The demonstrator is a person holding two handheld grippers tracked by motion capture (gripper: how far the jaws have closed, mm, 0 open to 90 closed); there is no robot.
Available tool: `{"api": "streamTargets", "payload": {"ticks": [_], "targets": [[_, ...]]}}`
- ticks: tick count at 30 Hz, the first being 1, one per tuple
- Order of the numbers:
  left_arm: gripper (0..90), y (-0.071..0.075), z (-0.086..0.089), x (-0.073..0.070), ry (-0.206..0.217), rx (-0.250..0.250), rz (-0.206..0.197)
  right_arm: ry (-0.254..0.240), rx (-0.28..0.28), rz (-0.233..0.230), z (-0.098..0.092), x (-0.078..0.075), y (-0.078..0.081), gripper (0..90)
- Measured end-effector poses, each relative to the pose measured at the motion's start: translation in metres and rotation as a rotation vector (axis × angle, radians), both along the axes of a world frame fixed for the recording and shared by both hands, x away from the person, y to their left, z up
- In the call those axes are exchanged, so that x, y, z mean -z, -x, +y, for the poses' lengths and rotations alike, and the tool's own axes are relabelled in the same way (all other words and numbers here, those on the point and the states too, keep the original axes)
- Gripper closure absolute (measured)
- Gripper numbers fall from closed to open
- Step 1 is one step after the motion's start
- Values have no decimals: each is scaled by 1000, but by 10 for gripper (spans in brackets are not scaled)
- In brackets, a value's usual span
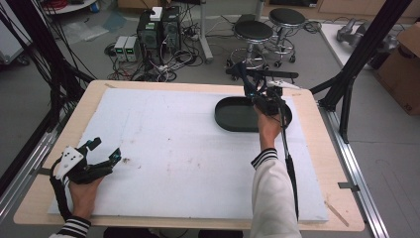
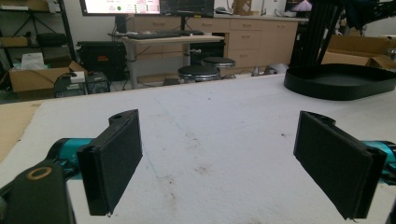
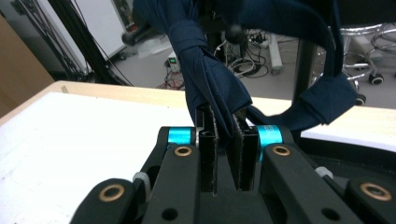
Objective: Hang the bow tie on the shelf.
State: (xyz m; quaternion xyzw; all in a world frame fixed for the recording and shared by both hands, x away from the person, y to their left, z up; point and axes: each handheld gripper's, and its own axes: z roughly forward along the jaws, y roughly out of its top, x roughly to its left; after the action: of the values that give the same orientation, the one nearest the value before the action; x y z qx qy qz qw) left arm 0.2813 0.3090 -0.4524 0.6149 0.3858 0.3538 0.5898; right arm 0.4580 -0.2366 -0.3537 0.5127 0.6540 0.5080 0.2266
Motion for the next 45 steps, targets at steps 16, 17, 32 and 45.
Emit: {"api": "streamTargets", "payload": {"ticks": [16,17,32,45], "targets": [[157,0,0,0,-1,3,-2,128,-53,81,7,14,-3,856],[157,0,0,0,-1,3,-2,134,-61,82,7,15,-3,856],[157,0,0,0,-10,6,-2,219,-96,85,8,27,4,761],[157,1,0,0,-7,4,-1,221,-70,45,4,21,21,334]]}}
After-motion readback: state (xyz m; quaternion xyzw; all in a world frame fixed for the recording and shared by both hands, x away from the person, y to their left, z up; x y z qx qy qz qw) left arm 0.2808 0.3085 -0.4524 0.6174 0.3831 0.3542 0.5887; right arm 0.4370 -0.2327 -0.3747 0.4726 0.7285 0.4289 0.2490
